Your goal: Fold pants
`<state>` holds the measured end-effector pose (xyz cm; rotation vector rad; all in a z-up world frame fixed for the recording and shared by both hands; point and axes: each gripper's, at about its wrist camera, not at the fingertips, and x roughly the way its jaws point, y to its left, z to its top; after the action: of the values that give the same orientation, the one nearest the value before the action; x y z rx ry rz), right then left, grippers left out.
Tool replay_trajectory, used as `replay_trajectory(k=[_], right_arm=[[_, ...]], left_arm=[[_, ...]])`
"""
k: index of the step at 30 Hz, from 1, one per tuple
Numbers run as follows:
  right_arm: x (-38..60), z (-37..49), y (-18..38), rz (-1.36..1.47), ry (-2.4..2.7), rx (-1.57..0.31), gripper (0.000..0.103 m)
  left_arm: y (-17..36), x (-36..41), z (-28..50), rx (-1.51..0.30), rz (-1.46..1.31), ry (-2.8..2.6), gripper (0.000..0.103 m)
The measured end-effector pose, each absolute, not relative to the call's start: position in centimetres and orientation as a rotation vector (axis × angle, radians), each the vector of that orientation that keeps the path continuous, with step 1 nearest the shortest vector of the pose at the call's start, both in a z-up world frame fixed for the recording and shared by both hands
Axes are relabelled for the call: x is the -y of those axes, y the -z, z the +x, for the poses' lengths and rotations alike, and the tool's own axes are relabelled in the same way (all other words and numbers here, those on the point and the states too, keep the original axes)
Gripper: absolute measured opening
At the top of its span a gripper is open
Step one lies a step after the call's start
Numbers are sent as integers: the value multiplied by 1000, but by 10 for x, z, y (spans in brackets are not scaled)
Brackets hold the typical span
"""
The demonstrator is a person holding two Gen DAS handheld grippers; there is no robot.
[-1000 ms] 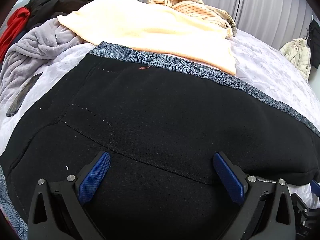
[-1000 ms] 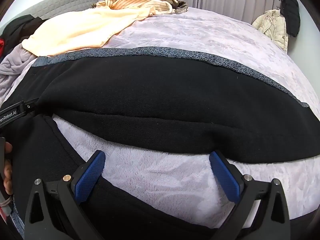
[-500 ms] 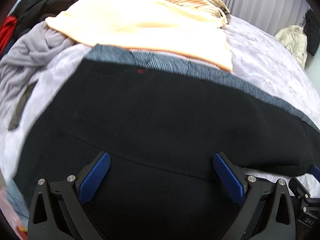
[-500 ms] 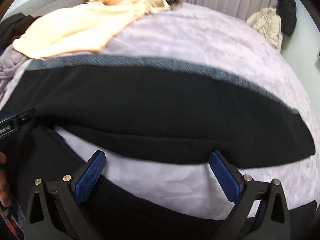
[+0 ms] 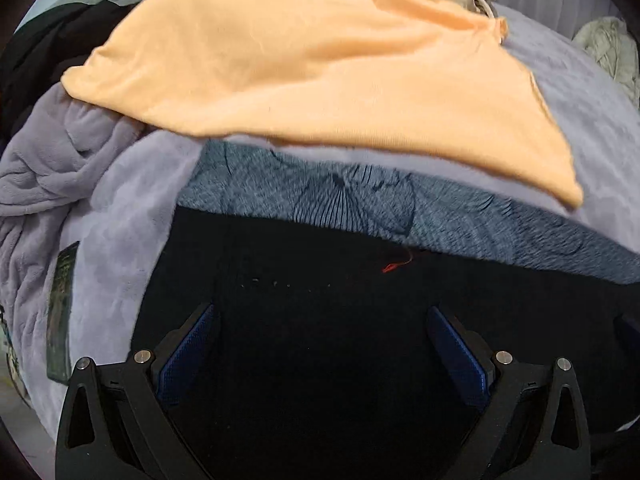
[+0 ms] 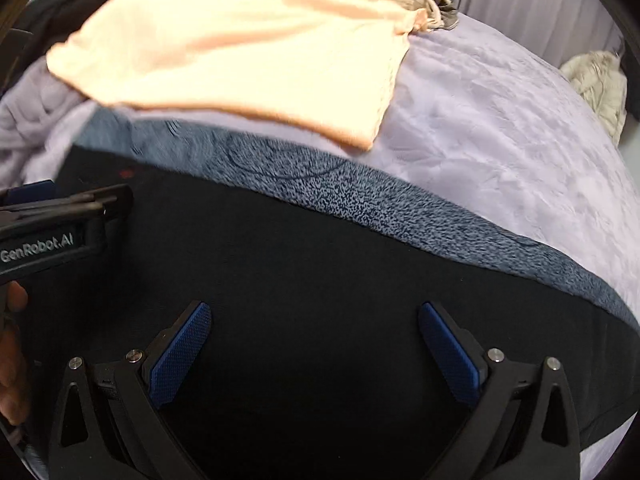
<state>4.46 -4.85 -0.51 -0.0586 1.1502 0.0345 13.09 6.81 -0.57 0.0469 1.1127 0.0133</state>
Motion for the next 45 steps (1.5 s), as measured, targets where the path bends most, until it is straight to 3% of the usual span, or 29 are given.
replay_trajectory(k=[12, 16, 22, 23, 24, 25, 26, 28, 30, 33, 36, 38, 39, 40, 45], right_arm=[[241, -5, -23, 157, 288, -1113, 103], [188, 0, -51, 164, -1, -1004, 103], [68, 71, -32, -170, -320, -1076, 102], [66, 83, -28, -181, -354, -1090, 100], [63, 92, -23, -177, -405, -1120, 92], [62, 98, -18, -174, -441, -1149, 75], [57, 103, -16, -188, -459, -1175, 67], [52, 109, -12, -223, -504, -1205, 59], [49, 111, -15, -284, -546, -1198, 59], [42, 115, -16, -387, -541, -1185, 86], [38, 120, -7, -336, -642, -1242, 64], [31, 114, -17, -370, -664, -1202, 38], [30, 108, -23, -390, -672, -1175, 15], [29, 96, -30, -391, -694, -1158, 11], [25, 65, -46, -459, -676, -1048, 11]], left_arm=[[29, -90, 93, -945, -8, 6, 103], [16, -93, 102, -952, 19, -12, 103], [12, -92, 103, -949, 16, -10, 103], [12, -93, 103, -948, 13, -8, 103], [12, -93, 103, -947, 9, -6, 103], [12, -93, 103, -947, 5, -7, 103], [12, -94, 102, -946, -1, -4, 103], [13, -96, 102, -946, -17, 3, 103], [13, -96, 103, -944, -25, 6, 103], [14, -95, 104, -947, -33, 10, 103], [15, -95, 104, -952, -39, 10, 103], [14, -96, 104, -949, -42, 13, 103], [13, -96, 104, -951, -49, 18, 103], [11, -98, 103, -957, -55, 23, 103], [-31, -109, 104, -966, -177, 70, 103]])
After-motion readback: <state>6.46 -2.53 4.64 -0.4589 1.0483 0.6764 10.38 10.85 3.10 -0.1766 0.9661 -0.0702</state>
